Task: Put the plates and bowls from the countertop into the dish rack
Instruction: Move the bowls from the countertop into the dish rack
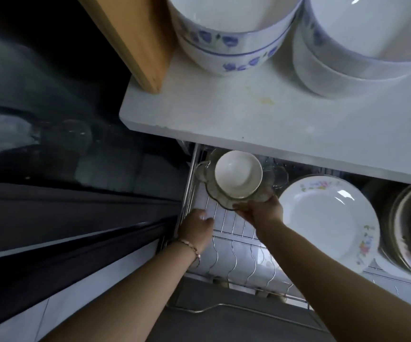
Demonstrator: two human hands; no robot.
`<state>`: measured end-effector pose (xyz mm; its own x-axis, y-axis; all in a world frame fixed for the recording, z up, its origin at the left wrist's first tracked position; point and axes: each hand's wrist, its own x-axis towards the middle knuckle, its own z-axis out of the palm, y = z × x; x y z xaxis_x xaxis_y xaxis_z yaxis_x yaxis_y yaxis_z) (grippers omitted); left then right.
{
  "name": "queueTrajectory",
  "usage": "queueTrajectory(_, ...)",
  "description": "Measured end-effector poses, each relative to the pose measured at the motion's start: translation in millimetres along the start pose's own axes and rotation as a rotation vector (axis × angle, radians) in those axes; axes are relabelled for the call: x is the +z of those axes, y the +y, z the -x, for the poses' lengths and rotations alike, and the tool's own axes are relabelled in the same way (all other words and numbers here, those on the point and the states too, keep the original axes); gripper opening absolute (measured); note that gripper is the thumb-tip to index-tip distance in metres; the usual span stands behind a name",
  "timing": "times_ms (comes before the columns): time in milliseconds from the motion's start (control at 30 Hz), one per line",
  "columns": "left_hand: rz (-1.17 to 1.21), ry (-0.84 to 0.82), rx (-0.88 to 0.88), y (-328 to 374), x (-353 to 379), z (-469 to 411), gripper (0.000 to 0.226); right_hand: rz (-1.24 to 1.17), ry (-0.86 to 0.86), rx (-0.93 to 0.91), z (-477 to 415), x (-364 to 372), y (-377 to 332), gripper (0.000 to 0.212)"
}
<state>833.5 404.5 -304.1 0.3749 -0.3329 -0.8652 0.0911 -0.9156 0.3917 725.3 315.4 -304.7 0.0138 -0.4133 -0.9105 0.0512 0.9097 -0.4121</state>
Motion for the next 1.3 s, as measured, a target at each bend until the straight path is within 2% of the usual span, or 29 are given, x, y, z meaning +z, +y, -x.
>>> queueTrajectory(167,-0.137,-0.047,0.015,-22,-4,-15,0.013,0.073,0.081,0.022,-20,7,9,0.079)
queueTrajectory(367,-0.081,-0.058,0.023,-20,-1,-20,0.017,-0.087,0.099,0.079,-31,13,9,0.061)
queueTrajectory(500,0.004,-0.061,-0.012,-13,6,-17,0.024,0.04,0.159,0.053,-44,11,12,0.065)
queueTrajectory(633,0.0,-0.059,-0.008,-8,10,-12,0.021,0.042,0.195,0.06,-59,11,17,0.045)
queueTrajectory(733,-0.029,-0.073,0.007,-2,11,-5,0.027,0.187,0.214,0.039,-61,9,23,0.028)
queueTrajectory(767,-0.033,-0.081,0.014,1,11,-2,0.023,0.258,0.196,0.03,-57,7,23,0.012)
queueTrajectory(800,-0.03,-0.072,0.026,5,12,3,0.021,0.323,0.167,0.03,-47,6,18,0.009)
queueTrajectory(833,-0.011,-0.059,0.037,11,12,8,0.021,0.412,0.124,0.035,-37,4,13,0.025)
queueTrajectory(900,0.03,-0.031,0.107,27,12,25,0.023,0.631,0.012,0.005,-7,-1,-5,0.031)
queueTrajectory(967,0.063,0.018,0.268,52,11,50,0.024,0.831,-0.099,-0.116,34,-11,-33,0.013)
queueTrajectory(1067,0.146,0.112,0.561,104,5,95,0.024,1.046,-0.21,-0.333,101,-34,-92,0.022)
queueTrajectory(1133,0.271,0.104,0.659,143,2,125,0.015,0.981,-0.212,-0.394,146,-48,-138,0.019)
queueTrajectory(1167,0.329,0.079,0.672,160,2,136,0.013,0.911,-0.156,-0.421,163,-53,-161,0.02)
queueTrajectory(1233,0.393,-0.012,0.609,195,3,149,0.028,0.757,-0.011,-0.463,176,-61,-204,0.03)
queueTrajectory(1300,0.408,-0.132,0.465,225,6,152,0.027,0.626,0.034,-0.458,173,-62,-235,0.047)
